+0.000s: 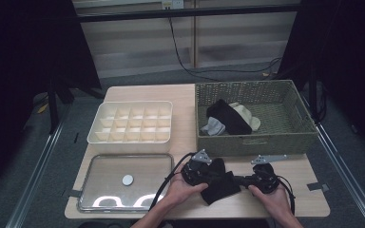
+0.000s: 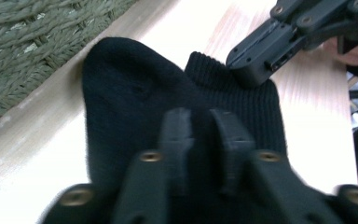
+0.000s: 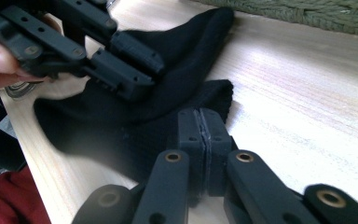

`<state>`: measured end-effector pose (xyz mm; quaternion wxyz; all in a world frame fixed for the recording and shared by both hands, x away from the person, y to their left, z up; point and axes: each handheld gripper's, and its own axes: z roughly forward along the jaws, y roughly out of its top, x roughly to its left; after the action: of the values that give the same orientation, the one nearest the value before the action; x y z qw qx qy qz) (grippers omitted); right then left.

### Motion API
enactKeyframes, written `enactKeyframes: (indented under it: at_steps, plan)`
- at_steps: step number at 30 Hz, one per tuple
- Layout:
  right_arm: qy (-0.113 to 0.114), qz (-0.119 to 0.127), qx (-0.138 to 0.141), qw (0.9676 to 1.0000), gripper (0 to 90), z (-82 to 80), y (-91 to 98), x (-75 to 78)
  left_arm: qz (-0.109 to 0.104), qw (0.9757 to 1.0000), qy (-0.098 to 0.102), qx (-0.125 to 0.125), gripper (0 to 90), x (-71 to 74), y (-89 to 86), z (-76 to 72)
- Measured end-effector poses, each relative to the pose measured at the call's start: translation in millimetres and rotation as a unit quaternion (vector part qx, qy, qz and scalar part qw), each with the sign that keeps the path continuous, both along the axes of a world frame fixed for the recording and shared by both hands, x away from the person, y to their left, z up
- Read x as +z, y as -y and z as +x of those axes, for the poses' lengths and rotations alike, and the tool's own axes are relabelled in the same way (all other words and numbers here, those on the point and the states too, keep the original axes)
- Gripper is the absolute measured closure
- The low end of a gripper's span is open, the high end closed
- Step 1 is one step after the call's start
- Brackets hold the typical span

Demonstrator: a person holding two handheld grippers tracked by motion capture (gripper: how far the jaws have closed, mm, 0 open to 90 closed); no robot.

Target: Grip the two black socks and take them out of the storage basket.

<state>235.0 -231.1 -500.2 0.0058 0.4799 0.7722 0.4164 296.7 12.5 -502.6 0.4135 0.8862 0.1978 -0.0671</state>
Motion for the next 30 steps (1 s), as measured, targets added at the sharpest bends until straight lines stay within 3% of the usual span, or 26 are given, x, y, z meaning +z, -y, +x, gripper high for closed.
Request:
enactKeyframes:
  at_steps: [3, 9, 16, 21, 30]
  plan:
    - [-0.002, 0.000, -0.001, 1.0000, 88.9, -0.2, 0.4, 0.4, 0.000, 1.0000, -0.009, 0.002, 90.0, -0.8, -1.9, 2.0]
    - [-0.001, -0.001, 0.000, 1.0000, 88.9, -0.4, 0.5, 0.5, -0.005, 1.0000, -0.009, 0.000, 90.0, 0.9, -4.2, 2.8]
    - [0.001, 0.002, -0.006, 1.0000, 88.9, -0.2, 2.1, 1.4, -0.028, 0.9996, -0.009, 0.002, 90.0, 10.7, -15.1, 4.1]
    - [0.004, 0.003, -0.011, 0.9999, 88.9, -0.2, 5.2, 2.5, -0.056, 0.9984, -0.007, 0.002, 90.0, 22.9, -29.1, 1.4]
    - [0.013, 0.004, -0.037, 0.9992, 88.9, -2.8, 22.3, 8.5, -0.053, 0.9986, 0.004, 0.001, 90.0, 29.6, -59.5, -5.0]
